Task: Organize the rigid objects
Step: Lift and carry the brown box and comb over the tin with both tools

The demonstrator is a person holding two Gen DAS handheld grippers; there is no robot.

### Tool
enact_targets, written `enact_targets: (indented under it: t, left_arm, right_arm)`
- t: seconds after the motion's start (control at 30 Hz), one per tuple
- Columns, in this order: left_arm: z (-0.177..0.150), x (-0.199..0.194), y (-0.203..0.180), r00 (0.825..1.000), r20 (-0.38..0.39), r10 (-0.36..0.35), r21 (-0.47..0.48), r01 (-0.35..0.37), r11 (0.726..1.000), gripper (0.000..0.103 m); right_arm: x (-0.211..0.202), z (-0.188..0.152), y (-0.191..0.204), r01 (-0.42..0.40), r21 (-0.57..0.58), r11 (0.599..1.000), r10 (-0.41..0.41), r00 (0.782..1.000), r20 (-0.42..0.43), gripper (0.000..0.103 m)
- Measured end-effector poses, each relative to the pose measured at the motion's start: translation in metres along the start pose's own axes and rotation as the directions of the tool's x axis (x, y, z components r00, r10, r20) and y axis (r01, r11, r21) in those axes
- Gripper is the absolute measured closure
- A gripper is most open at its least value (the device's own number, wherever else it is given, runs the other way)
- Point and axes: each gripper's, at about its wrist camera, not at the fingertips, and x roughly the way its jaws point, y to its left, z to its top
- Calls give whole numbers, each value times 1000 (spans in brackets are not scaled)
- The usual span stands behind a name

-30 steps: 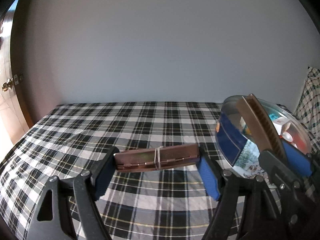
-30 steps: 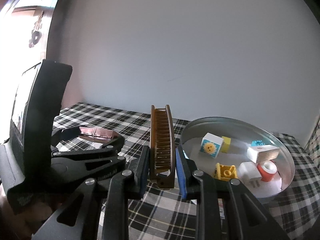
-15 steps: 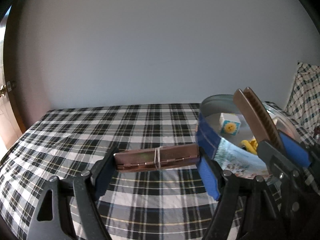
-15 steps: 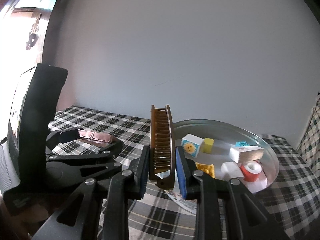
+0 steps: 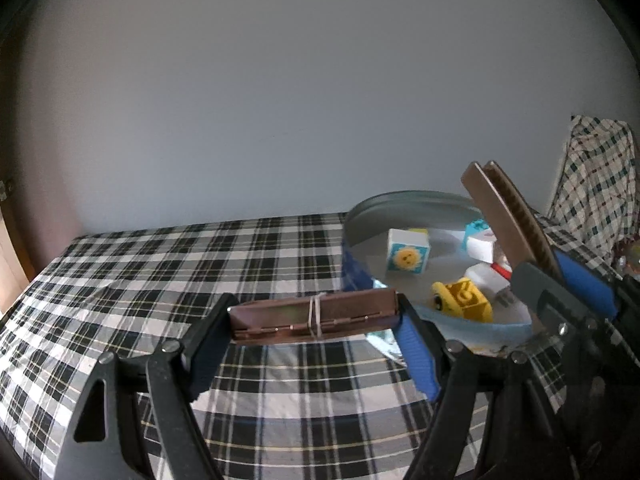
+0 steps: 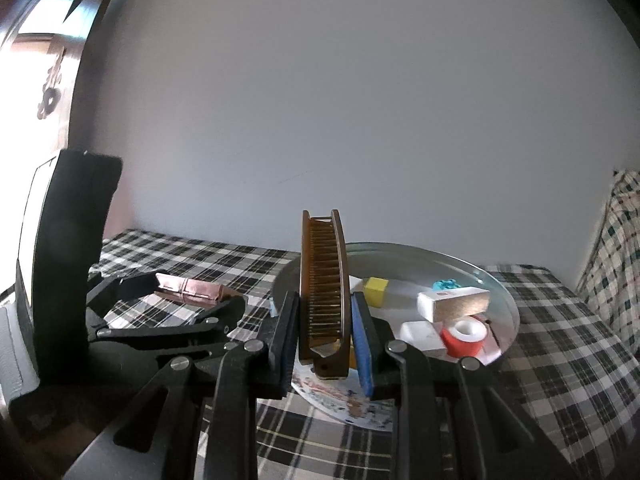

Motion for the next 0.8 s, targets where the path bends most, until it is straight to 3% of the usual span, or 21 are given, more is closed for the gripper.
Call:
enact_targets:
  t: [0.8]
  left_arm:
    - [8, 4, -70, 996, 28, -90, 58, 88, 994, 26]
  right_arm:
    - [-14, -3, -52, 144, 69, 987, -146, 989, 16, 76]
